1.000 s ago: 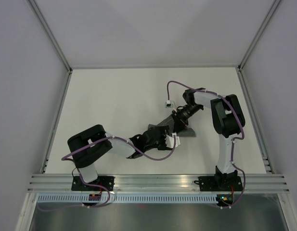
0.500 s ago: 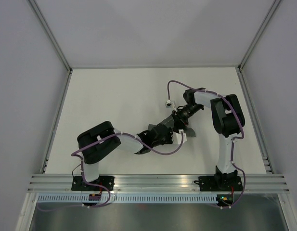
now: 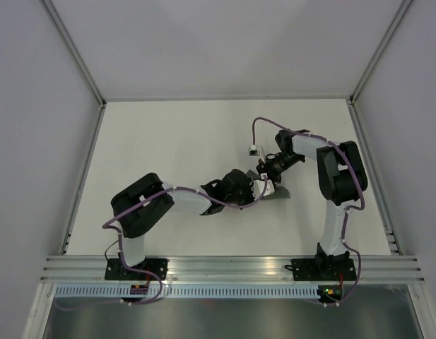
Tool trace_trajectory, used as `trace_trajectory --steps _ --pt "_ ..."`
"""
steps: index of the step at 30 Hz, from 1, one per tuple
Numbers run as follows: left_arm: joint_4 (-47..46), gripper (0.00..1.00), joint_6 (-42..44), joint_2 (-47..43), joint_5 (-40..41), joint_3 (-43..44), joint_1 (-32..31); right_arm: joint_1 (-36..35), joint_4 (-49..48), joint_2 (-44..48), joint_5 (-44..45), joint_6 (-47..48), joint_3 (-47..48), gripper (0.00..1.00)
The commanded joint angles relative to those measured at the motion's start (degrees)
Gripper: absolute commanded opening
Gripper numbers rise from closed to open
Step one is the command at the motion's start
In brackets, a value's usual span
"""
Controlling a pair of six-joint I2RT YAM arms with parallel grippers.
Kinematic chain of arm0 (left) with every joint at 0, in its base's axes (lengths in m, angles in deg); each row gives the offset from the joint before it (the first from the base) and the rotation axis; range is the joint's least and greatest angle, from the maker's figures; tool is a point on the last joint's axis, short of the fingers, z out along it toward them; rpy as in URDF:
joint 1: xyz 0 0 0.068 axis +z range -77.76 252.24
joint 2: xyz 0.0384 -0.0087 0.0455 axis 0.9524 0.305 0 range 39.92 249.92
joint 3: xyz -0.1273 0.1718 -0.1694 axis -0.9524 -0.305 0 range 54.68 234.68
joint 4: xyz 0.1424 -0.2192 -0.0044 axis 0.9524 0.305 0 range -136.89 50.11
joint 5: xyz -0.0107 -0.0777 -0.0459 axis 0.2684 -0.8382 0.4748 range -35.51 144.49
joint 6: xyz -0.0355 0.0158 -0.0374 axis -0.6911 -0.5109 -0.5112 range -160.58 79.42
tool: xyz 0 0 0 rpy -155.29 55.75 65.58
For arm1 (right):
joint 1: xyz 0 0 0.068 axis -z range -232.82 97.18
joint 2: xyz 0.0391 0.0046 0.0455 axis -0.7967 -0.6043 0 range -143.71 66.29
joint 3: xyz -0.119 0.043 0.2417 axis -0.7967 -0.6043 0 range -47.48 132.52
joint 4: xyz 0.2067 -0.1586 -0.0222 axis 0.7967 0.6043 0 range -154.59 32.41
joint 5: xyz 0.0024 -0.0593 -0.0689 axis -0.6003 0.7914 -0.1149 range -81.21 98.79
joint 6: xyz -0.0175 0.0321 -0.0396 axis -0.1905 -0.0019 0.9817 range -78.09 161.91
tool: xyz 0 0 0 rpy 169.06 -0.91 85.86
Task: Fold the napkin, place the utensils inside, and roll it up
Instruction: Roll the napkin with the utensil
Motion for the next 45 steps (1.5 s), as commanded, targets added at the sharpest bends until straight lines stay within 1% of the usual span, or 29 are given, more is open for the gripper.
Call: trace_trajectory --steps 1,2,7,9,10,11,14,15,16,17,18,19,20,21,23,24,25,26,27,29,30,31,33,36,40,44,45 --pt "9.2 0.02 -10.7 1.8 -11.9 1.3 1.5 3.0 -6.6 5.7 1.6 -0.1 -1.9 0.56" --pt "11.7 0.02 -11.4 2.1 -14.3 1.9 2.4 3.5 -8.0 6.9 1.1 -0.8 -2.4 0.57" --pt "15.7 0.02 -15.1 3.1 -21.2 4.4 5.6 9.0 -12.6 13.5 -0.3 -4.3 -5.8 0.58" --pt "18.1 0.02 -16.3 4.0 -23.0 5.8 6.4 11.4 -13.7 15.8 -0.6 -3.9 -7.2 0.55" --pt "18.8 0.02 -16.8 4.6 -25.9 6.3 7.5 12.0 -13.9 16.7 -0.7 -3.1 -7.9 0.54" --pt "19.5 0.02 -17.3 4.8 -27.0 6.7 7.8 12.4 -14.9 17.8 -0.5 -2.9 -8.8 0.54" --pt "23.6 0.02 -18.4 6.8 -31.1 8.9 9.6 12.7 -18.2 23.6 0.6 -1.6 -14.0 0.53" --pt "26.3 0.02 -18.9 7.5 -32.4 10.6 10.0 12.7 -19.3 27.2 1.0 -1.1 -17.0 0.53" --pt "27.5 0.02 -19.1 8.8 -35.1 11.4 11.1 12.6 -20.3 29.3 1.9 -0.7 -18.6 0.53" --pt "28.6 0.02 -19.4 9.6 -36.8 12.9 11.7 12.7 -22.2 31.2 2.4 0.8 -20.4 0.54" --pt "30.6 0.02 -19.9 10.2 -38.3 13.6 12.1 12.6 -23.1 35.1 2.8 1.5 -23.8 0.54" --pt "31.4 0.02 -20.0 11.3 -41.1 14.1 13.0 12.3 -24.0 37.0 4.0 2.2 -25.5 0.55" --pt "32.4 0.02 -20.0 11.9 -42.1 15.0 13.3 12.0 -26.4 38.9 4.7 2.4 -27.3 0.56" --pt "33.1 0.02 -20.0 12.3 -42.9 15.6 13.7 10.8 -27.6 42.4 5.6 2.6 -30.6 0.57" --pt "36.0 0.02 -20.1 14.3 -44.6 17.9 14.5 8.7 -29.9 44.9 9.3 2.9 -33.2 0.60" --pt "37.0 0.02 -20.2 15.2 -44.9 18.7 14.8 5.8 -30.6 46.8 10.6 3.1 -35.3 0.60" --pt "39.8 0.02 -20.0 16.0 -46.3 19.7 15.2 4.0 -31.6 47.5 12.0 2.8 -36.4 0.60" --pt "40.8 0.02 -20.0 17.6 -46.8 21.5 15.3 2.2 -34.1 48.2 15.5 2.1 -37.5 0.60" --pt "41.9 0.02 -19.7 18.1 -46.7 22.3 15.4 -1.8 -35.6 49.0 17.0 1.0 -39.6 0.61" --pt "44.6 0.02 -19.4 19.2 -46.8 24.2 15.4 -6.0 -39.8 49.4 20.6 -0.7 -41.3 0.61" --pt "45.2 0.02 -19.7 20.0 -46.4 24.7 15.4 -9.8 -41.4 49.5 24.3 -1.4 -42.9 0.61" --pt "45.8 0.02 -19.6 20.4 -46.5 25.2 15.4 -11.6 -44.9 49.5 26.0 -2.5 -43.7 0.61" --pt "47.3 0.02 -19.6 21.3 -46.1 26.2 15.4 -15.6 -47.8 49.3 30.2 -3.0 -45.8 0.61" --pt "48.8 0.02 -19.3 21.9 -45.5 27.0 15.5 -18.8 -51.1 47.6 33.6 -2.9 -47.0 0.61" --pt "50.1 0.03 -19.2 22.2 -45.4 27.9 15.5 -20.8 -53.2 44.4 35.3 -3.0 -47.0 0.59" --pt "51.8 0.06 -18.4 22.2 -45.3 29.0 15.5 -21.8 -54.5 42.3 36.8 -2.1 -47.9 0.51" --pt "52.1 0.07 -18.3 22.2 -45.5 29.2 15.4 -22.3 -54.5 41.9 37.1 -1.9 -48.1 0.50"
